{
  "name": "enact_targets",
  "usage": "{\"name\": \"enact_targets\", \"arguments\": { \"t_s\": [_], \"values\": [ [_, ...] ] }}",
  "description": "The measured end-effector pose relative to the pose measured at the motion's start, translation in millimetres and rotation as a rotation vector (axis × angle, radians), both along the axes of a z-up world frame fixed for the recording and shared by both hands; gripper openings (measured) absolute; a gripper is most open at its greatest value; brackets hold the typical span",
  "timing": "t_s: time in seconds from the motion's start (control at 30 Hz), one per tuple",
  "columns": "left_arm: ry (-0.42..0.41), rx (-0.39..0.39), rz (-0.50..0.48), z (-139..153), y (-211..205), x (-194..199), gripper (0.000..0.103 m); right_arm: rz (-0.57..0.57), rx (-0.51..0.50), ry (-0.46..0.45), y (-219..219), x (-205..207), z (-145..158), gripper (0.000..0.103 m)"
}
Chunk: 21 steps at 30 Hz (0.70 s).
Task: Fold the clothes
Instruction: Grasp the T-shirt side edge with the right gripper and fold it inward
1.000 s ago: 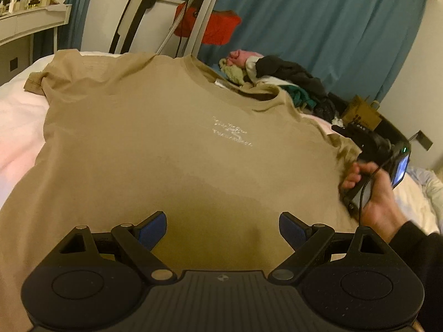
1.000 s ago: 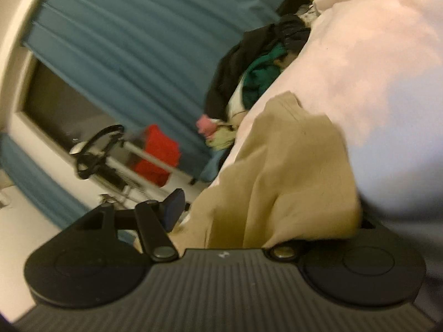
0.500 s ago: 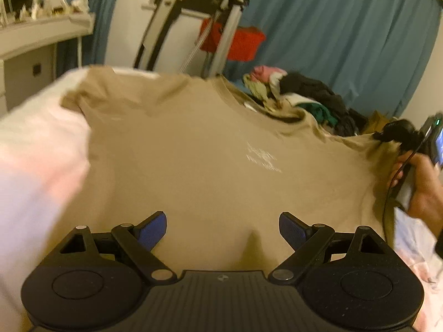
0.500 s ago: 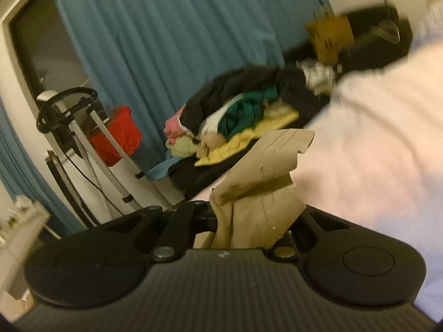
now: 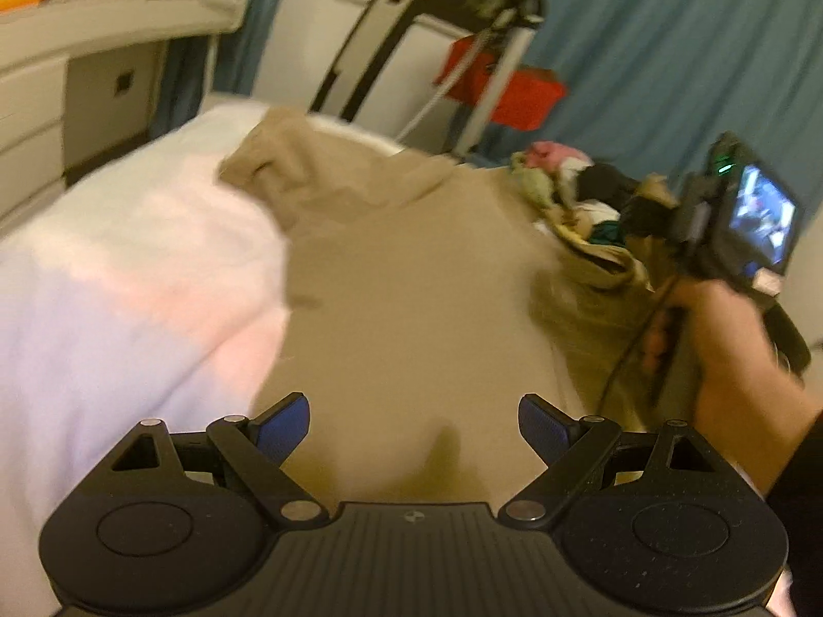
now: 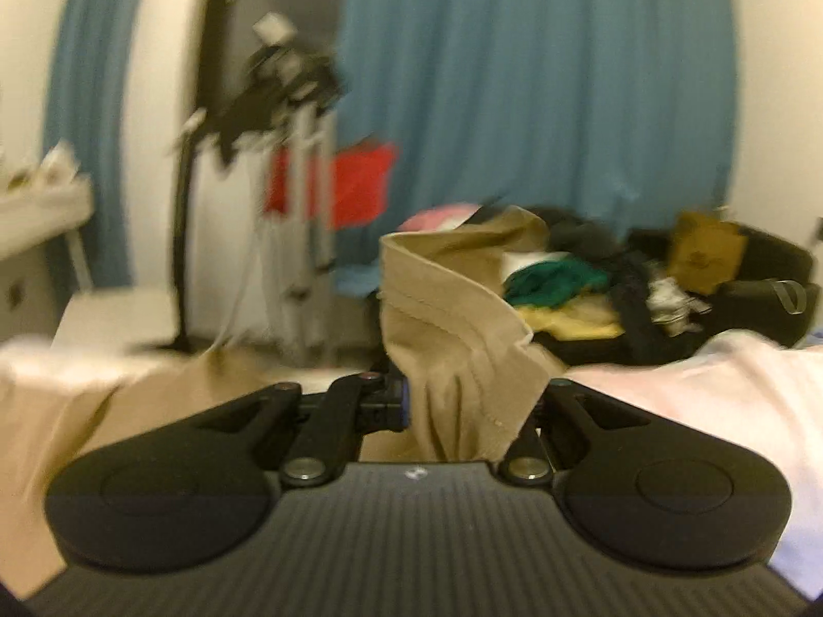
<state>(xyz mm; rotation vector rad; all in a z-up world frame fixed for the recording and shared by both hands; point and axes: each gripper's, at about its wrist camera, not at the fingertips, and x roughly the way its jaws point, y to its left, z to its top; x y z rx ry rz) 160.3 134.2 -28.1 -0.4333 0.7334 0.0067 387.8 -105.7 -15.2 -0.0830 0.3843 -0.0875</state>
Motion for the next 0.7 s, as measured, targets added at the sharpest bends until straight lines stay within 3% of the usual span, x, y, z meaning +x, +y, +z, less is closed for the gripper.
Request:
{"name": "enact_targets", "arguments": {
  "t_s": [0.1, 0.23, 0.27, 0.37, 0.4, 0.47, 0.7],
  "values": [
    [0.010, -0.026, 0.029, -4, 11, 6, 0.090, 0.073, -0.066, 0.051, 40, 10, -30, 0.014],
    [0.013, 0.000, 0.050, -11, 18, 14, 0.090, 0.154, -0.082, 0.125, 63, 26, -53, 0.015],
    [0.016, 0.001, 0.053, -12, 18, 16, 0.090, 0.176, -0.072, 0.154, 65, 30, -56, 0.020],
    [0.020, 0.015, 0.046, -14, 15, 20, 0.090, 0.244, 0.015, 0.224, 58, 34, -55, 0.040],
    [0.019, 0.023, 0.042, -15, 13, 20, 0.090, 0.250, 0.038, 0.228, 55, 31, -52, 0.061],
    [0.010, 0.043, 0.034, -13, 9, 20, 0.090, 0.287, 0.122, 0.210, 43, 18, -39, 0.090],
    [-0.040, 0.097, -0.006, 1, -11, 1, 0.090, 0.360, 0.261, 0.120, 1, -73, 30, 0.090]
  ]
}}
